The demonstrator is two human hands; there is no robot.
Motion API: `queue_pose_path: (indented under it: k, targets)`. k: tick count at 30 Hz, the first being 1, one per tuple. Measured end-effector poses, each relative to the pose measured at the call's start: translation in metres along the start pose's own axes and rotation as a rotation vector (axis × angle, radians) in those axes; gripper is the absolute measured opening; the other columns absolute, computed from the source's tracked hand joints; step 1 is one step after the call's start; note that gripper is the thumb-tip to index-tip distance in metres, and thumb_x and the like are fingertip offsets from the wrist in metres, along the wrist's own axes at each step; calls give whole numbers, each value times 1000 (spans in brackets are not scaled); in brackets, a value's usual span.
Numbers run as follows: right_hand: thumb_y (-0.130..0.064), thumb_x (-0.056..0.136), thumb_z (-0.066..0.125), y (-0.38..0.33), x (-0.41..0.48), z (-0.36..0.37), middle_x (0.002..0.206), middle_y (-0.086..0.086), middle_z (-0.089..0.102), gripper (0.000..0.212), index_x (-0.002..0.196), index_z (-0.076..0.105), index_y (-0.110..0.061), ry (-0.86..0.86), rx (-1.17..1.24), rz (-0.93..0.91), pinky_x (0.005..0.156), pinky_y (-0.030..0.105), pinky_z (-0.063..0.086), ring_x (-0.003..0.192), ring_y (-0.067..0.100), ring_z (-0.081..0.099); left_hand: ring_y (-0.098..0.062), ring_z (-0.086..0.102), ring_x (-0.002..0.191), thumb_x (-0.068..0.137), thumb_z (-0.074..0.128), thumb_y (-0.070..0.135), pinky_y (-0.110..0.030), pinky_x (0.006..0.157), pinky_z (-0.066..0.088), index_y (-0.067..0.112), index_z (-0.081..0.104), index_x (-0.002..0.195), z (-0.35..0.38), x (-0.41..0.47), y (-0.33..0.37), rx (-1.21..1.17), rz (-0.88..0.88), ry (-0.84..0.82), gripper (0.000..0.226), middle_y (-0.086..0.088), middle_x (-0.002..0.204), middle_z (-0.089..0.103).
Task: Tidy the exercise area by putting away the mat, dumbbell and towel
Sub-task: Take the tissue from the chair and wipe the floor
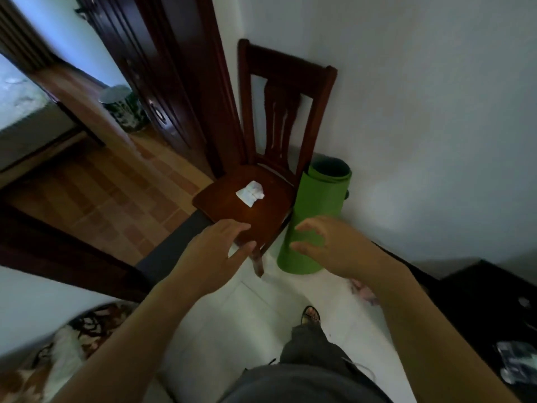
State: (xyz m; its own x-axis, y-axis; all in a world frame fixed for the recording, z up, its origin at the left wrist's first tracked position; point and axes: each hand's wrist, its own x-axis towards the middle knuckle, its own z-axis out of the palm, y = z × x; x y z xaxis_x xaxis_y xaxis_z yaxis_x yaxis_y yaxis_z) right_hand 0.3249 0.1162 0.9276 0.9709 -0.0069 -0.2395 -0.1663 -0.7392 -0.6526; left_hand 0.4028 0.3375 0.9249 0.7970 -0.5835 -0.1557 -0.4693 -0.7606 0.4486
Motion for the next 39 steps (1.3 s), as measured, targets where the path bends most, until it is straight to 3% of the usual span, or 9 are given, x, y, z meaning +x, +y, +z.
queue_pose_path:
  k: [5, 9, 13, 18, 21, 28, 32, 36, 39]
  targets:
    - [-51, 89, 52, 27, 104, -42, 127, -6, 50, 46, 126, 50, -25, -82, -31, -15, 86, 20, 32, 103, 4, 44, -11, 49, 116, 90, 39, 51, -33, 100, 42, 25, 46, 131, -25, 90, -1, 24, -68, -3, 49, 5, 131, 50]
    - [-54, 87, 53, 39, 172, -59, 126, -7, 50, 47, 125, 50, -28, -128, -29, -26, 85, 22, 38, 102, 7, 48, -12, 49, 117, 88, 35, 54, -33, 101, 41, 26, 46, 132, -34, 140, -21, 41, -121, 3, 54, 5, 132, 50]
    - [-54, 86, 53, 42, 226, -62, 126, -7, 49, 47, 125, 50, -28, -162, -24, -13, 84, 22, 36, 103, 7, 48, -12, 49, 118, 90, 32, 58, -33, 101, 42, 27, 43, 134, -45, 182, -51, 35, -141, -46, 55, 6, 134, 48]
    - [-51, 87, 54, 44, 295, -49, 128, -5, 48, 46, 126, 50, -27, -147, 19, 65, 82, 21, 35, 101, 5, 45, -13, 47, 118, 93, 41, 46, -26, 97, 39, 24, 44, 135, -61, 250, -102, 27, -102, -114, 48, 4, 135, 47]
    - [-49, 88, 55, 43, 340, -32, 127, -3, 49, 47, 128, 49, -25, -114, 66, 128, 85, 24, 39, 105, 9, 48, -12, 45, 120, 90, 37, 55, -22, 94, 34, 24, 45, 134, -67, 298, -140, 28, -56, -218, 54, 4, 135, 47]
    - [-46, 86, 59, 54, 442, 34, 120, -2, 50, 44, 122, 54, -22, 24, 190, 286, 85, 25, 40, 104, 13, 51, -10, 42, 125, 93, 37, 50, -30, 102, 36, 28, 38, 137, -89, 418, -227, 166, 107, -406, 49, 5, 140, 43]
    - [-45, 84, 60, 88, 499, 82, 125, -2, 49, 44, 122, 53, -23, 125, 270, 361, 93, 29, 41, 112, 16, 50, -10, 42, 126, 92, 34, 54, -37, 105, 37, 31, 35, 138, -72, 482, -265, 283, 157, -493, 51, 6, 141, 42]
    - [-46, 86, 58, 128, 552, 137, 141, 1, 38, 55, 135, 42, -24, 149, 330, 470, 101, 36, 40, 128, 21, 40, -12, 41, 127, 93, 37, 51, -37, 104, 38, 29, 37, 138, -39, 530, -281, 244, 192, -508, 50, 4, 141, 42]
    - [-46, 89, 55, 154, 582, 178, 154, 1, 17, 60, 141, 35, -25, 140, 261, 522, 105, 40, 37, 138, 23, 25, -12, 42, 127, 92, 37, 51, -38, 104, 39, 27, 39, 137, -15, 553, -294, 195, 185, -472, 50, 2, 141, 44]
